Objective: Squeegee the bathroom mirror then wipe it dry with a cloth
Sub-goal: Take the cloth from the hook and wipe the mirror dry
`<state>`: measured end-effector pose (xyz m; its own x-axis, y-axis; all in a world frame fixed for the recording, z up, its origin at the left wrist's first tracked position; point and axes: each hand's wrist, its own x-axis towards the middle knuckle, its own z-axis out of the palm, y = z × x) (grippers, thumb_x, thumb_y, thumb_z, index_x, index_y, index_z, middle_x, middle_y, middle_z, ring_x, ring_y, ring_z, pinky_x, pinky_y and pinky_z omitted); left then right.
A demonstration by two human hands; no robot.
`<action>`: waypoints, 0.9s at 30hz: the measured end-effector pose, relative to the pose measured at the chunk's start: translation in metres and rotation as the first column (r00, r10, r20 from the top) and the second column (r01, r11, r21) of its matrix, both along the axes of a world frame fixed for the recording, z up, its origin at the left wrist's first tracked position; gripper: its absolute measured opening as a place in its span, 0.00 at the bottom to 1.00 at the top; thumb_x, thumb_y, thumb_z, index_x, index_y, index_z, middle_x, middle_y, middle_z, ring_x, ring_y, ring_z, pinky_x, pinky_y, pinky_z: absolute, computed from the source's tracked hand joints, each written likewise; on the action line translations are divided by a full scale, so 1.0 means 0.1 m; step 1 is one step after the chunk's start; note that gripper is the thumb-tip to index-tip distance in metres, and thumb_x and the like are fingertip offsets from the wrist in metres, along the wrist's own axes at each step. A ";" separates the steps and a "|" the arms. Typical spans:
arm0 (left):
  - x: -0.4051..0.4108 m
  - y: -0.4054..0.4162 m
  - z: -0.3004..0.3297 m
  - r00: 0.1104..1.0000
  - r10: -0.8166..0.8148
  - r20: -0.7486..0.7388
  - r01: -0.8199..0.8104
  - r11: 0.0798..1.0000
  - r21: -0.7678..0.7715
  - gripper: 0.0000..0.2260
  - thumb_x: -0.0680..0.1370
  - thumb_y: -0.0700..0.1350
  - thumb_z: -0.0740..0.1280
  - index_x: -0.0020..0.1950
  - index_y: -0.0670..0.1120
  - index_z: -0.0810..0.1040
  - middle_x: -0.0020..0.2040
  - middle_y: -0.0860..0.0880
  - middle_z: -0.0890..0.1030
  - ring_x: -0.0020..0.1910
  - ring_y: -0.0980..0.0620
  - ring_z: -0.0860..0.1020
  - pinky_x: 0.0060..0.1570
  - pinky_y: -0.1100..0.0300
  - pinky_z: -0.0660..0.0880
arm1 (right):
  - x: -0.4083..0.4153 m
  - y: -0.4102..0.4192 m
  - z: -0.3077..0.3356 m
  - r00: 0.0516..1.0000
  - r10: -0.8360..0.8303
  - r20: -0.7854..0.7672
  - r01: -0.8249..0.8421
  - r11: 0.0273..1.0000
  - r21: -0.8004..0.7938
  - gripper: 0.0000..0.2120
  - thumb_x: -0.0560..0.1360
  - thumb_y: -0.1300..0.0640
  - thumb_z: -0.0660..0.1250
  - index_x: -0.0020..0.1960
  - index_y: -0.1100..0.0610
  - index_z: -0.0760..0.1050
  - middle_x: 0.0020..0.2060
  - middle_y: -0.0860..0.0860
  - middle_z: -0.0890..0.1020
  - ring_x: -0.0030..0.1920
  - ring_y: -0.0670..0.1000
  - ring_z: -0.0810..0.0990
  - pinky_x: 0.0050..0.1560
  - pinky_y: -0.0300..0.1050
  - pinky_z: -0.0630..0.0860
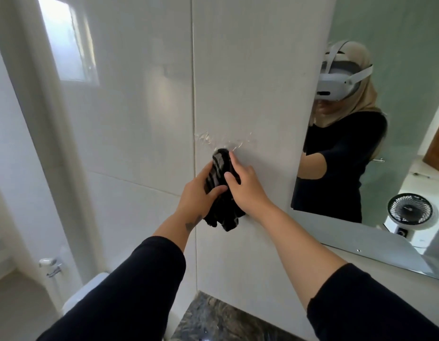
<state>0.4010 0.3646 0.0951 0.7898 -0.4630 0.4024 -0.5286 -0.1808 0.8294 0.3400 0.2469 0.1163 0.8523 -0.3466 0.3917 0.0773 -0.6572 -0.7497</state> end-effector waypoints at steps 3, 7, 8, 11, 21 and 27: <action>-0.16 0.03 0.31 0.998 -0.039 0.044 0.042 0.998 -0.055 0.29 0.76 0.47 0.69 0.74 0.58 0.62 0.59 0.53 0.79 0.55 0.56 0.79 0.55 0.61 0.77 | -0.20 0.02 0.28 0.994 0.050 0.094 -0.051 0.999 0.013 0.25 0.81 0.50 0.58 0.74 0.37 0.53 0.56 0.52 0.66 0.55 0.47 0.71 0.61 0.39 0.66; -0.52 0.01 0.86 0.979 -0.132 0.158 0.145 0.987 -0.070 0.27 0.76 0.48 0.69 0.73 0.60 0.64 0.56 0.57 0.79 0.52 0.60 0.79 0.51 0.66 0.77 | -0.56 -0.03 0.77 0.969 0.110 0.219 -0.122 0.992 0.041 0.25 0.80 0.50 0.59 0.73 0.36 0.56 0.63 0.48 0.71 0.59 0.42 0.70 0.60 0.35 0.65; -0.63 0.00 0.99 0.971 -0.155 0.184 0.169 0.984 -0.062 0.27 0.76 0.48 0.68 0.73 0.60 0.63 0.55 0.57 0.80 0.51 0.59 0.80 0.50 0.66 0.77 | -0.67 -0.04 0.88 0.956 0.120 0.269 -0.140 0.988 0.059 0.25 0.80 0.51 0.61 0.73 0.36 0.58 0.65 0.45 0.72 0.60 0.41 0.71 0.61 0.36 0.66; -0.94 -0.08 1.34 0.935 -0.189 0.300 0.204 0.979 -0.016 0.25 0.77 0.50 0.68 0.72 0.60 0.64 0.51 0.59 0.79 0.50 0.59 0.80 0.46 0.69 0.76 | -0.95 -0.10 1.17 0.911 0.083 0.405 -0.145 0.982 0.125 0.25 0.79 0.55 0.64 0.71 0.38 0.64 0.68 0.46 0.73 0.65 0.44 0.72 0.67 0.45 0.71; -1.28 -0.54 2.03 0.895 -0.104 0.434 0.069 0.993 0.095 0.26 0.79 0.60 0.55 0.76 0.58 0.53 0.73 0.48 0.65 0.63 0.48 0.74 0.62 0.52 0.71 | -1.65 -0.53 2.22 0.735 -0.255 0.628 0.409 0.906 -0.111 0.22 0.80 0.52 0.60 0.73 0.42 0.62 0.58 0.53 0.77 0.54 0.52 0.76 0.58 0.43 0.71; -1.12 -0.81 2.36 0.818 -0.032 0.574 -0.040 0.993 0.112 0.27 0.79 0.54 0.59 0.76 0.57 0.54 0.76 0.51 0.55 0.71 0.46 0.64 0.62 0.51 0.70 | -1.53 -0.63 3.10 0.597 -0.325 0.734 0.683 0.685 -0.253 0.22 0.81 0.51 0.58 0.73 0.40 0.61 0.56 0.55 0.74 0.54 0.56 0.76 0.49 0.49 0.74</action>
